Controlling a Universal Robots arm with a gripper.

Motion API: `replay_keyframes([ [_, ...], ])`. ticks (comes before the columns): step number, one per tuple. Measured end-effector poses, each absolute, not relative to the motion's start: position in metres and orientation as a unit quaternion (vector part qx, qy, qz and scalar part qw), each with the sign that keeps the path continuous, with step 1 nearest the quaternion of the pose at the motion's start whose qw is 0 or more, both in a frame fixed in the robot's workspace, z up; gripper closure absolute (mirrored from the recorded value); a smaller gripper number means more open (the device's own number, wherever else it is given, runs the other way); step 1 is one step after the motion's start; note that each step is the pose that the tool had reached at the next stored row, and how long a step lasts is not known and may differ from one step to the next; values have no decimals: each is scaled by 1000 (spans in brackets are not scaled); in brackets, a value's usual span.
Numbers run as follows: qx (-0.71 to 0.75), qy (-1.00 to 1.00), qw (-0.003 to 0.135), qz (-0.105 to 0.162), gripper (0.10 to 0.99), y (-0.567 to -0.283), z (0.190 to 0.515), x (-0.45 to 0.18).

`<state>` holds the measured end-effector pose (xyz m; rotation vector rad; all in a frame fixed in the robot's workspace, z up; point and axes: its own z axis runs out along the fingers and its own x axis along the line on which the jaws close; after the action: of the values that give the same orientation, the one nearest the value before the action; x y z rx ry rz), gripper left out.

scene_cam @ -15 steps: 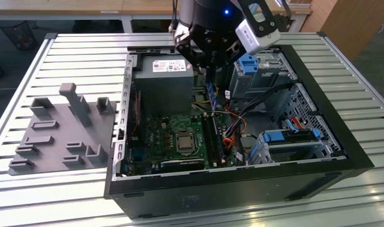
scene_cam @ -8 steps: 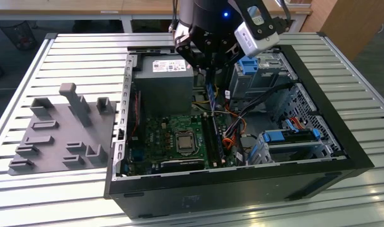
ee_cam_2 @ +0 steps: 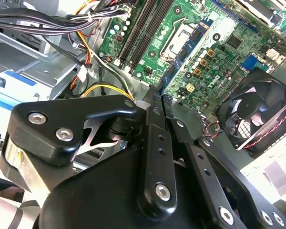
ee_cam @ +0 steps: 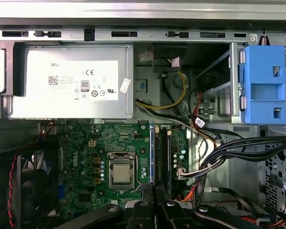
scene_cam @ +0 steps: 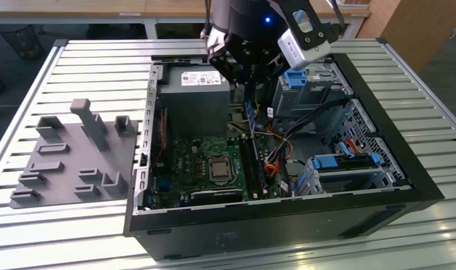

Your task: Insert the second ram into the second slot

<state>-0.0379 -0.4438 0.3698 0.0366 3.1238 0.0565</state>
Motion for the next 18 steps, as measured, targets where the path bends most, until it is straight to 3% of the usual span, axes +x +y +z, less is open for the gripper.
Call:
replay_keyframes([
  [18,12,1000,7,18,953,-444,364,-38],
])
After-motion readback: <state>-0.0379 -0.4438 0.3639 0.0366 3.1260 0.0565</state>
